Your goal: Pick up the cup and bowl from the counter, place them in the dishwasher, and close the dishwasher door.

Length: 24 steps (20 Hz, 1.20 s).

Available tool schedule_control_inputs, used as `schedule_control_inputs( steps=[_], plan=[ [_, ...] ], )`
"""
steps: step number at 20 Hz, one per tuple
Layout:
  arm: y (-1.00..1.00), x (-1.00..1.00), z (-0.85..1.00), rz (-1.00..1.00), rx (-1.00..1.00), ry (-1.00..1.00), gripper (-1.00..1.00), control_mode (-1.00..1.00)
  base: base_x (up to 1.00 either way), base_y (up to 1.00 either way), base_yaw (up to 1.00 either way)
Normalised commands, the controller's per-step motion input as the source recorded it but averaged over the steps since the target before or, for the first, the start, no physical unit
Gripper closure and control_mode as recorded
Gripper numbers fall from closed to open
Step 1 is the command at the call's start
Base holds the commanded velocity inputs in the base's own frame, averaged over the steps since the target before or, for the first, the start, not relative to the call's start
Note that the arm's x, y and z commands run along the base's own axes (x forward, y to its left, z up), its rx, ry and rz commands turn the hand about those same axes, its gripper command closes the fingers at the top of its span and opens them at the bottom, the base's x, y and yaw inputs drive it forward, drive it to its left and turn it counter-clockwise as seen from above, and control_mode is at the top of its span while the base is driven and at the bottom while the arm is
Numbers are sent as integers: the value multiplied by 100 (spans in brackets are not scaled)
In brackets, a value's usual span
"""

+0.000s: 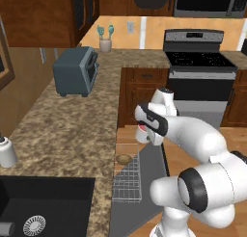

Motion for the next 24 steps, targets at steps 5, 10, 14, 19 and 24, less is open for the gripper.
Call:
schedule_control_inputs(
  steps=[5, 10, 14, 19, 24],
  plan=[
    [-2, -20, -35, -3, 10, 8, 100, -100, 0, 0, 0],
    [0, -10, -30, 0, 9, 7, 100, -100, 0, 0, 0],
    [1, 0, -35, 0, 7, 12, 100, -100, 0, 0, 0],
    [2, 0, -26, 0, 6, 15, 100, -100, 0, 0, 0],
    [0, 0, -13, 0, 8, 6, 100, -100, 0, 0, 0]
  ],
)
